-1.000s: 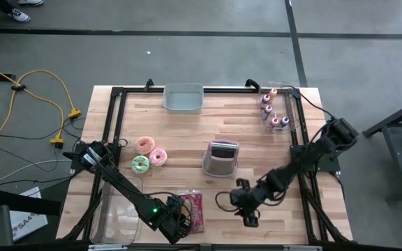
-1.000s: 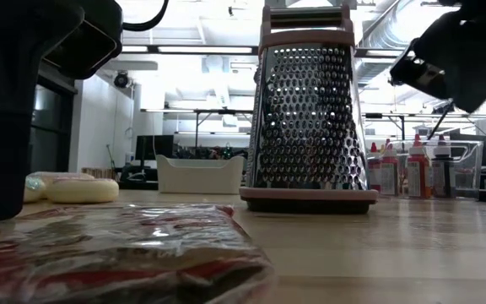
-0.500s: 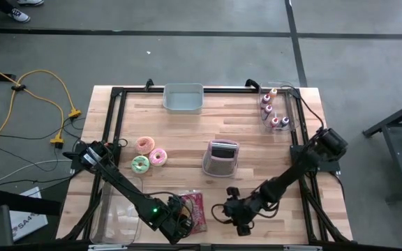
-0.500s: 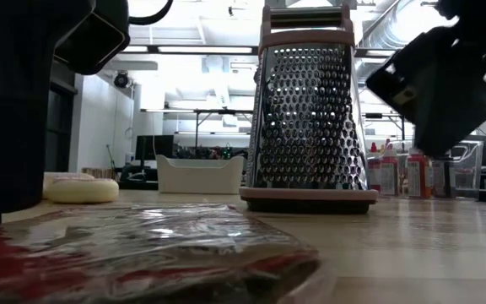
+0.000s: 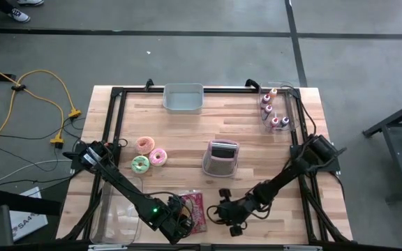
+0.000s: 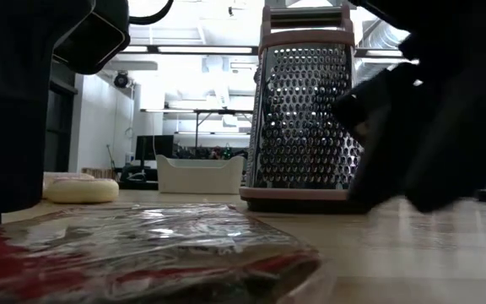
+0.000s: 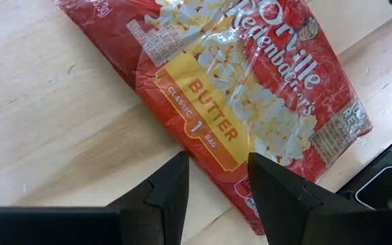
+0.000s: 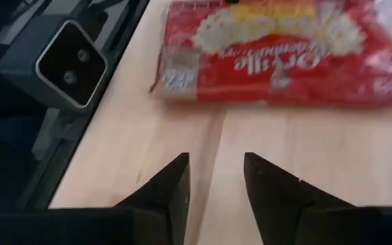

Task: Pick & Place Food Item
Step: Put the popcorn pack into the left transparent bin

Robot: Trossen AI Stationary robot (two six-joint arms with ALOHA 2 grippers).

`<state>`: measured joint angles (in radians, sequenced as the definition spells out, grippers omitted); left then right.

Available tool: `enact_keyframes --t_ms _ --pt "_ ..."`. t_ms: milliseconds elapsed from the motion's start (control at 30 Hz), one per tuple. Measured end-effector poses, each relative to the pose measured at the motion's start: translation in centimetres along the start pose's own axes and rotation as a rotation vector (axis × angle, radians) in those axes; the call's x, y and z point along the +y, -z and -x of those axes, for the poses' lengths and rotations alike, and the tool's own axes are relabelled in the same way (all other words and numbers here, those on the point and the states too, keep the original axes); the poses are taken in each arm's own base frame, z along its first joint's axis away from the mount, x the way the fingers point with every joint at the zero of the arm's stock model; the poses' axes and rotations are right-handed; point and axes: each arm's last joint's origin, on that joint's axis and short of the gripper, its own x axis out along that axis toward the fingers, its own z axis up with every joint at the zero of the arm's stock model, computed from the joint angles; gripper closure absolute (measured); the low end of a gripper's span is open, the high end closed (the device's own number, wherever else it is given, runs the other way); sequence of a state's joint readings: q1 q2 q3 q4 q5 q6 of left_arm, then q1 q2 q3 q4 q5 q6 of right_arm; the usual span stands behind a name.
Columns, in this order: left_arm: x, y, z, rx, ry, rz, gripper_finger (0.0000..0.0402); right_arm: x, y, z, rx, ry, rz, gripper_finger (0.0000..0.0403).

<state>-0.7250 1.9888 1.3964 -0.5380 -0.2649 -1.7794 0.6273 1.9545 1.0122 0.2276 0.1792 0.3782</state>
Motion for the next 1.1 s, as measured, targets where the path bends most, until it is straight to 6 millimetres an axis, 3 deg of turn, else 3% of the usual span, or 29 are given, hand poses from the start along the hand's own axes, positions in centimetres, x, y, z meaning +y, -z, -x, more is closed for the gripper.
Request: enact_keyframes --t_ms 733,1100 --pt "0.0 0.0 0.0 0.000 0.001 -0.001 0.0257 -2.1 -1.4 -0.3 -0.077 0.055 0.071 0.0289" --pt "-0.1 0.0 0.0 0.002 0.015 -0.007 0.0257 -2.4 -0.7 -2.4 -0.140 0.010 0.076 0.0289"
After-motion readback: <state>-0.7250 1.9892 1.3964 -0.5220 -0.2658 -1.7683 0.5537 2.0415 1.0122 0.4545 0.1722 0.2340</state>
